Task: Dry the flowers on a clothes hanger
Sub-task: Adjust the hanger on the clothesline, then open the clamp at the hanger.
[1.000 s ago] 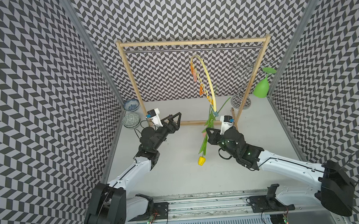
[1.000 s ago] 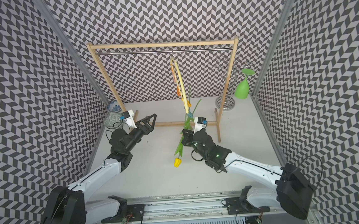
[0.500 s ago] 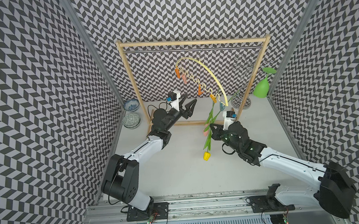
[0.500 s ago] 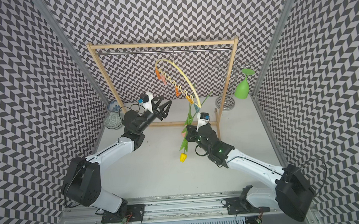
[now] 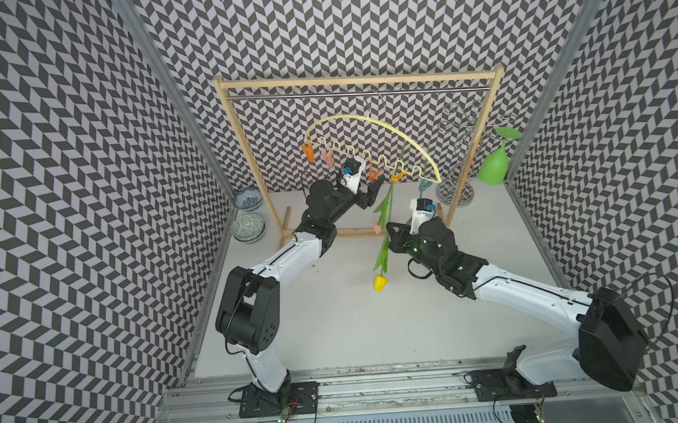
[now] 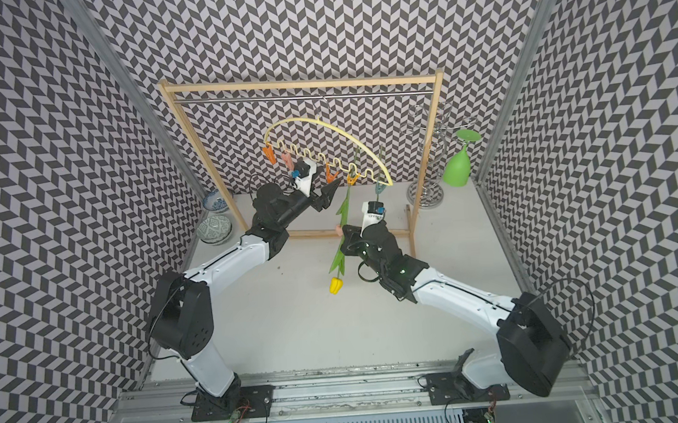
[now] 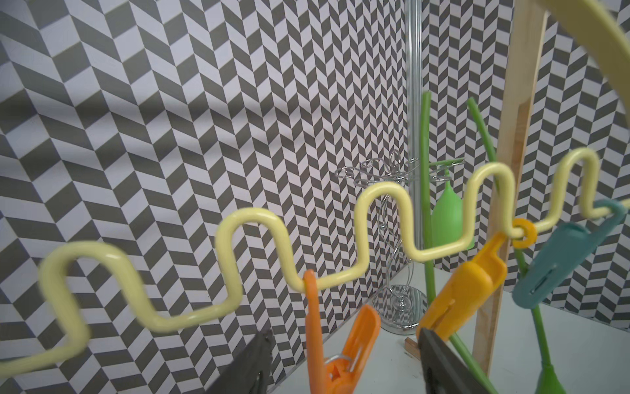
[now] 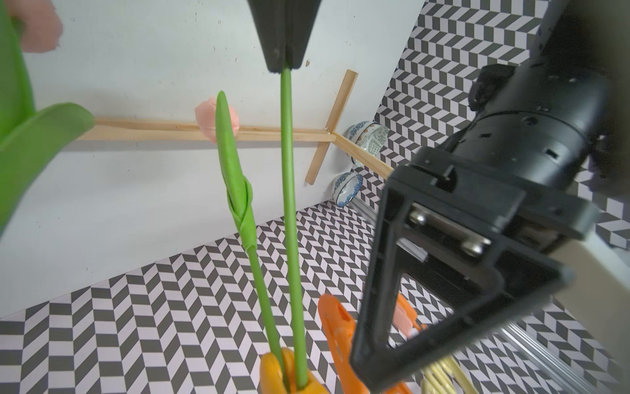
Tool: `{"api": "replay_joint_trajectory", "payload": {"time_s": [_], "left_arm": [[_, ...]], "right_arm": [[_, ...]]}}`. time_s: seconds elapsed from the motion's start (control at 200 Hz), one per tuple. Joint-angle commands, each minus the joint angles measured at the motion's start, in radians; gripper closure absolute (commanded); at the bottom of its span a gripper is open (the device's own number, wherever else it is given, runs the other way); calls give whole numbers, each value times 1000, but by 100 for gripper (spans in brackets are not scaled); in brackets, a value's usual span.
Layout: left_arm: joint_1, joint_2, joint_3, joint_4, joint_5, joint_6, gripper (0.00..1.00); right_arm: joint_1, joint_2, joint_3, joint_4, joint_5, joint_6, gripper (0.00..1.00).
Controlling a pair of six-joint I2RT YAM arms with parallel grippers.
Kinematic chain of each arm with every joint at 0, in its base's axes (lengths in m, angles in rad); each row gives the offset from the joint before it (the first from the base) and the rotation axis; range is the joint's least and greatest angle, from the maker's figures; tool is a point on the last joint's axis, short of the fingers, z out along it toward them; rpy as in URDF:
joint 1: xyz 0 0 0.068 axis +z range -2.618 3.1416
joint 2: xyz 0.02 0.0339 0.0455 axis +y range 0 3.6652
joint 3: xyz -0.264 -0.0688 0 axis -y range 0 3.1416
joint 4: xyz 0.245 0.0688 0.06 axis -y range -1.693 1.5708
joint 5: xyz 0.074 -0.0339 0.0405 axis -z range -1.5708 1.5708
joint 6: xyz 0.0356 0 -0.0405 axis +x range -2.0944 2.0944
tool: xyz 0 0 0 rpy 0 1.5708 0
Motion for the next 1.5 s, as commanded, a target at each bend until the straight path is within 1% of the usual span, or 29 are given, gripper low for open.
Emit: {"api": "replay_joint_trajectory", "payload": {"time_s": [0.0,0.125,0.27,0.391,0.591,0.686,0.781,0.951,1.102,1.192,1.262,1.392,1.492], "left_arm": [[-11,27,75,-74,-27,56,29],[-20,51,120,-103,-42,60,33],[-31,51,130,-102,-65,47,45],[-45,46,137,-115,-83,43,51],[-51,27,131,-138,-101,28,49],[-51,11,119,-145,-120,22,42],[-50,-5,104,-151,-127,21,37],[-44,-38,79,-163,-140,10,36],[-44,-71,48,-156,-147,10,39],[-44,-83,40,-155,-148,6,45],[-44,-85,37,-156,-148,0,47],[-44,-94,30,-157,-149,-8,55],[-44,-97,24,-157,-153,-10,55]], "right_arm": [[-12,20,40,38,7,-24,100],[-20,40,69,22,0,-35,100],[-28,55,83,15,-5,-38,100],[-32,65,86,11,-13,-33,100],[-34,72,84,3,-14,-25,100],[-34,75,83,-4,-6,-21,100],[-35,76,77,-2,-8,-11,100],[-35,81,77,0,-23,-6,100],[-35,89,82,2,-24,-2,100],[-35,93,87,0,-28,-1,100],[-35,95,89,-3,-31,-4,100],[-34,97,94,-8,-30,-3,100],[-35,98,96,-9,-36,-2,100]]}}
